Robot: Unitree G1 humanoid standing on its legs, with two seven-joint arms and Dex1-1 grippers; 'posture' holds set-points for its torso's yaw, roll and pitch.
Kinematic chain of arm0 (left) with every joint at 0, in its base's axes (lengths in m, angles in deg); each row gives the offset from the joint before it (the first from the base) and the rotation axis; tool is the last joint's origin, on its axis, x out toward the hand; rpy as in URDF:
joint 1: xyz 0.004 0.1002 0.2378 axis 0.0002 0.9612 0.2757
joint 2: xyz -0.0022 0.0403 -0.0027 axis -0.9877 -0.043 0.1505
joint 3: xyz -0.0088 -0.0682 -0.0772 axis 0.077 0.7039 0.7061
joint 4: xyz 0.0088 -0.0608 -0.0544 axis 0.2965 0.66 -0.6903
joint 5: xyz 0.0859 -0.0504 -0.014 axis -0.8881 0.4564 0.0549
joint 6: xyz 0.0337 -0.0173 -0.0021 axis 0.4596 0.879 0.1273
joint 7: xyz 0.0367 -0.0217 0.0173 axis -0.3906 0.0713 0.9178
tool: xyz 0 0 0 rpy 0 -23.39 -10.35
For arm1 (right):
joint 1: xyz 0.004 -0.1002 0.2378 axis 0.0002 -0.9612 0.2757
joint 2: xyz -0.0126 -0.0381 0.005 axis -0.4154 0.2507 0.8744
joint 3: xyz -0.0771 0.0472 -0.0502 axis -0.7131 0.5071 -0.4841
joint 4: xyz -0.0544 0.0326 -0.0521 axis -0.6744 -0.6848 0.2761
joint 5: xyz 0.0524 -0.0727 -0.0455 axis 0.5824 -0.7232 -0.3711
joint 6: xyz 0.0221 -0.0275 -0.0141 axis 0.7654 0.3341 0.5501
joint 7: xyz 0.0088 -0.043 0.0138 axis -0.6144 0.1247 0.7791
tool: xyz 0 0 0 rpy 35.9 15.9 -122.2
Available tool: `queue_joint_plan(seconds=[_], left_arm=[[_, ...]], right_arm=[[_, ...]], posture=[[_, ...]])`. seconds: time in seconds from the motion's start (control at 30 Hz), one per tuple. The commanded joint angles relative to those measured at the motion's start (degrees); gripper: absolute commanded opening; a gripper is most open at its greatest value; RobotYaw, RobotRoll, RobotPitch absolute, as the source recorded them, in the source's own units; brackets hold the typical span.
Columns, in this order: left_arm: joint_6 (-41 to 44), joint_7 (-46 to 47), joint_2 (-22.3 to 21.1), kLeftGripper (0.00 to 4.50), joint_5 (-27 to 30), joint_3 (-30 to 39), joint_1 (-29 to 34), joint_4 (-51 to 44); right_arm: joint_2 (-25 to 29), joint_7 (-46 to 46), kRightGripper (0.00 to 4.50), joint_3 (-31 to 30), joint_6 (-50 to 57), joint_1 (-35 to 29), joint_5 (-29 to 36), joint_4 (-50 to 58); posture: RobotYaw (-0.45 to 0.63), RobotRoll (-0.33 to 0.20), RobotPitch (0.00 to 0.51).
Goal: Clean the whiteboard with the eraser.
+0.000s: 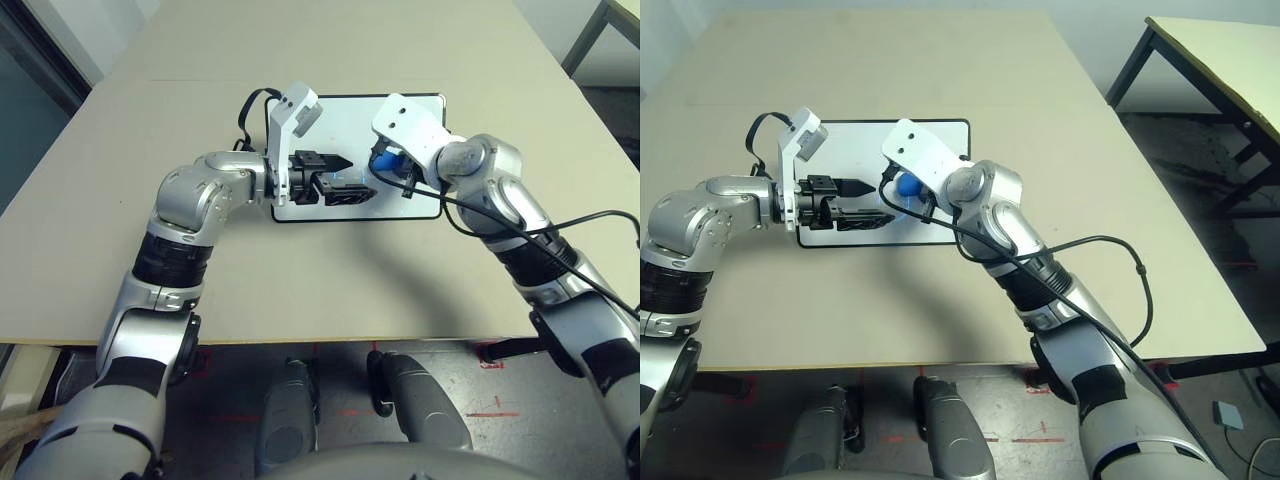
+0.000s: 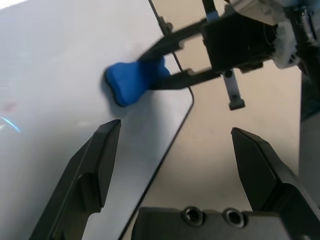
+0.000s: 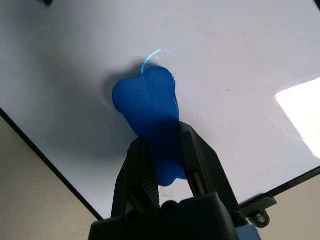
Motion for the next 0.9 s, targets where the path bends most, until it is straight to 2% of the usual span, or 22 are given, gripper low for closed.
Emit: queue_joint_plan(seconds=[0.03,0.27,0.4,0.47,0.67,0.9], left_arm=[[-3.3,3.1,0.4,4.5,-0.7,3.5,-1.0,-0.9],[-9.1,11.3,0.3,4.5,-1.2,12.6,-1.3,-1.5],[-18.9,20.1,-0.3,4.5,-4.8,20.3,-0.2,1.8],[-25.2,23.5,-1.9,4.5,-8.2,22.6,1.0,4.5],[-35.2,27.7,-4.1,4.5,-11.6,26.8,7.0,12.8],[-42.1,29.5,-2.9,4.5,-12.0,28.2,11.5,21.5]], right_arm=[[3.2,1.7,0.79,5.3,6.1,2.9,3.0,5.1],[10.3,2.4,0.79,11.4,23.8,5.1,9.1,14.4],[13.3,-2.8,0.79,16.1,27.9,4.6,10.8,11.8],[14.0,-6.1,0.79,18.9,27.8,3.4,11.4,8.2],[13.5,-14.4,0.79,25.5,25.5,-1.5,14.5,-3.4],[6.9,-19.9,0.79,29.1,27.7,-4.4,20.7,-9.2]], posture=[[-0.09,0.0,0.133],[-0.07,0.0,0.128],[-0.07,0.0,0.126],[-0.07,0.0,0.126],[-0.02,0.0,0.13],[-0.01,0.0,0.135]])
